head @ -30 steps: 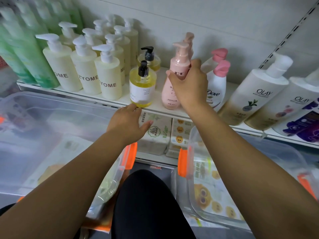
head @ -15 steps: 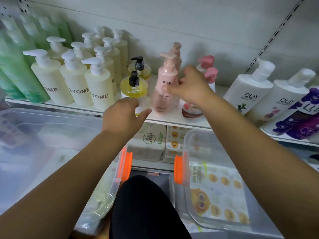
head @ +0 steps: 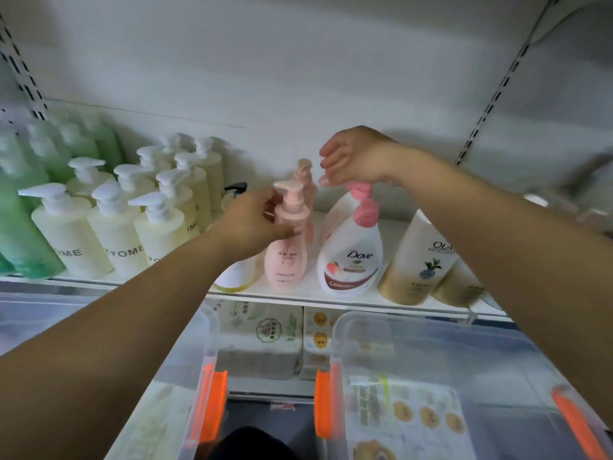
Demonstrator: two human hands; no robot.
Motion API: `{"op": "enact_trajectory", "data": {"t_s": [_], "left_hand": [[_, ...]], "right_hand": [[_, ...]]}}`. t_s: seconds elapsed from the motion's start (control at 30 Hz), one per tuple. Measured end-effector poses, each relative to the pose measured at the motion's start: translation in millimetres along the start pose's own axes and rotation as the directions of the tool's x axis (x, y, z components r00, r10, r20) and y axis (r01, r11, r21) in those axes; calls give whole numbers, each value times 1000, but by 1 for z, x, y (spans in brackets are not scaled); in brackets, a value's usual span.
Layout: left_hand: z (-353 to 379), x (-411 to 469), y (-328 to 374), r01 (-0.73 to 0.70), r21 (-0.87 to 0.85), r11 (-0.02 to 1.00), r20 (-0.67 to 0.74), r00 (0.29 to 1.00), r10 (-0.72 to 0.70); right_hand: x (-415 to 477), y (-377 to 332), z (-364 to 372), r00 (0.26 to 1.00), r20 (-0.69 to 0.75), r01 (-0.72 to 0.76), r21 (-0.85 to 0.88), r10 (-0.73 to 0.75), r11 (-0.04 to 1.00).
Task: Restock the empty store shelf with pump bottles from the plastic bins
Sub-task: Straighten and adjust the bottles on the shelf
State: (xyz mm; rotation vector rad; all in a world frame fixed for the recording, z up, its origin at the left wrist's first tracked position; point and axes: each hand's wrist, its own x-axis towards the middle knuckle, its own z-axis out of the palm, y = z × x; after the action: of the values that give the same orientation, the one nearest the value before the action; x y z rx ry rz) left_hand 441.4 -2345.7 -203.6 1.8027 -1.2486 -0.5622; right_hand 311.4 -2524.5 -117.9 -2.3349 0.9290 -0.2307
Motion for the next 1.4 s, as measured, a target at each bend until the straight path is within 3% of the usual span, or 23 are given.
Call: {"op": "enact_trajectory", "data": {"t_s": [0.2, 0.33, 0.57, 0.87, 1.07, 1.4], "left_hand": [[-16, 3, -6, 31, 1, 1000, -36, 999, -31], [-21, 3, -7, 71, 14, 997, -17, 997, -71], [-26, 1, -9, 101, -24, 995, 2, 995, -101], [-34, -43, -11, 111, -360, 926, -18, 992, -126], [-48, -76, -30, 161, -495, 854, -46, 976, -211], [-37, -118, -49, 193, -604, 773, -86, 949, -304]], "right_hand": [[33, 12, 21, 982, 135, 142, -88, -130, 986], [43, 13, 32, 969, 189, 170, -48, -158, 984], [51, 17, 39, 980, 147, 130, 27, -133, 991], [43, 10, 40, 990, 94, 106, -45, -102, 993], [39, 7, 45, 995, 47, 84, -34, -83, 996], [36, -2, 45, 995, 92, 46, -126, -35, 991]]}}
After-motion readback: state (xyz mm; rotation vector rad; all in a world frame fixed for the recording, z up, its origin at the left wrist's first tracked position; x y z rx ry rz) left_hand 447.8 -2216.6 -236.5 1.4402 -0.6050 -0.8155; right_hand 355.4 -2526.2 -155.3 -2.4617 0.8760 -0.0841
